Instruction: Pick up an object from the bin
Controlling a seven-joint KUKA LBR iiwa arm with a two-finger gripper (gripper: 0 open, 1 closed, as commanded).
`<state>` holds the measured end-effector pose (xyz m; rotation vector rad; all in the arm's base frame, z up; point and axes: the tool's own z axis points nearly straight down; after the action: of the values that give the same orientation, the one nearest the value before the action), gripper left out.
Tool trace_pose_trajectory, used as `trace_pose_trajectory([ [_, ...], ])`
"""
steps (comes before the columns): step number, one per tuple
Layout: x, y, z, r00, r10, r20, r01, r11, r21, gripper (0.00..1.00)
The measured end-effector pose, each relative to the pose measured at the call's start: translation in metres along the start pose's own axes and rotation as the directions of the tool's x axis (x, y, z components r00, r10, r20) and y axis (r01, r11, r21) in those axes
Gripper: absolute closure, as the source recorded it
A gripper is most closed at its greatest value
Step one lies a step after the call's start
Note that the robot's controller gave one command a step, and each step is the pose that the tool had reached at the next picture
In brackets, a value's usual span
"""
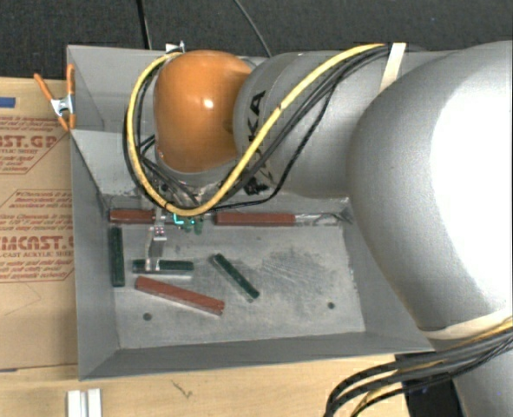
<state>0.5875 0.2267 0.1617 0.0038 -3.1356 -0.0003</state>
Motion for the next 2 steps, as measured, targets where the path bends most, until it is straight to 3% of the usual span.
trace_pose_trajectory([
  [1,-0.002,-0.001,-0.004,1.0,0.002,0.007,-0.002,1.0,-0.001,0.0],
  [2,0.011,-0.018,0.087,0.993,0.117,0.02,-0.117,0.993,-0.008,1.0],
])
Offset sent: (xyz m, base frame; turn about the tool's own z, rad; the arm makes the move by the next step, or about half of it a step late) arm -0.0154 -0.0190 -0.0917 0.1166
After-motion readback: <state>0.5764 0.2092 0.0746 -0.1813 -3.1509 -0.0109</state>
